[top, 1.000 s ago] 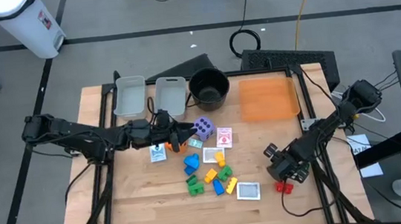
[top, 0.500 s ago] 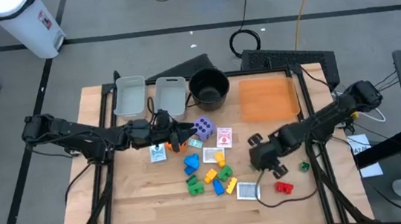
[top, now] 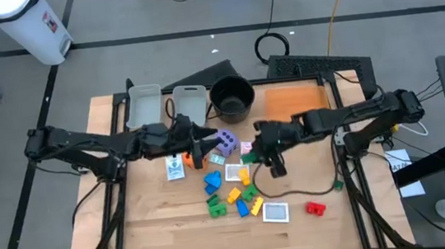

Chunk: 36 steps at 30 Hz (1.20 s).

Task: Pick & Place Toys
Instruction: Put the green game piece into the right gray bin

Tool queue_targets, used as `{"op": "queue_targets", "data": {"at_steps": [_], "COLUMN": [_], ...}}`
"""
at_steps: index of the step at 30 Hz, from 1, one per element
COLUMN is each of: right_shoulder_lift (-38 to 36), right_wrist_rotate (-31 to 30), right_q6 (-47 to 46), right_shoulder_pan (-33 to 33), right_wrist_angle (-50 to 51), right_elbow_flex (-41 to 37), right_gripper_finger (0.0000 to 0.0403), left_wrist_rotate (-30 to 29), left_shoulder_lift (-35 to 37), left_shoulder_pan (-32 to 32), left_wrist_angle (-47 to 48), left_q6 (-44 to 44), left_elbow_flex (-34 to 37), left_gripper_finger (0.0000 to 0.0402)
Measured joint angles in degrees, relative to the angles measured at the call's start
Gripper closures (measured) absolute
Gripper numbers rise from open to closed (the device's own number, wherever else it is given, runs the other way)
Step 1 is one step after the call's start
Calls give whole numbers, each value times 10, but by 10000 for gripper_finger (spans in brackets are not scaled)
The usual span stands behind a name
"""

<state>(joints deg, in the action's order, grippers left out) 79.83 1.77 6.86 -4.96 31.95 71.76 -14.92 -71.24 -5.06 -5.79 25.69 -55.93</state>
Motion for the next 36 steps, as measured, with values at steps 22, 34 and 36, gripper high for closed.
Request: {"op": "queue_targets", "data": {"at_steps": [22, 34, 36], "right_shoulder_lift": [-9, -9, -10], "right_wrist_rotate": [-61, -95, -97], "right_q6": [79, 88, 88], "right_shoulder_pan": [48, 48, 48], "right_wrist_angle": [-116, -81, -84], "right_elbow_flex": [23, 30, 30], "right_gripper_finger": [258, 255, 258], "left_wrist_rotate": [176, 267, 261], "left_shoulder_lift": [-60, -143, -143], "left_shoulder_pan": [69, 101, 103], "left_wrist_angle": [234, 91, 89], "left_q6": [264, 330, 340], "left_elbow_flex": [-152, -151, -151], "left_gripper_finger": [183, 183, 183]}}
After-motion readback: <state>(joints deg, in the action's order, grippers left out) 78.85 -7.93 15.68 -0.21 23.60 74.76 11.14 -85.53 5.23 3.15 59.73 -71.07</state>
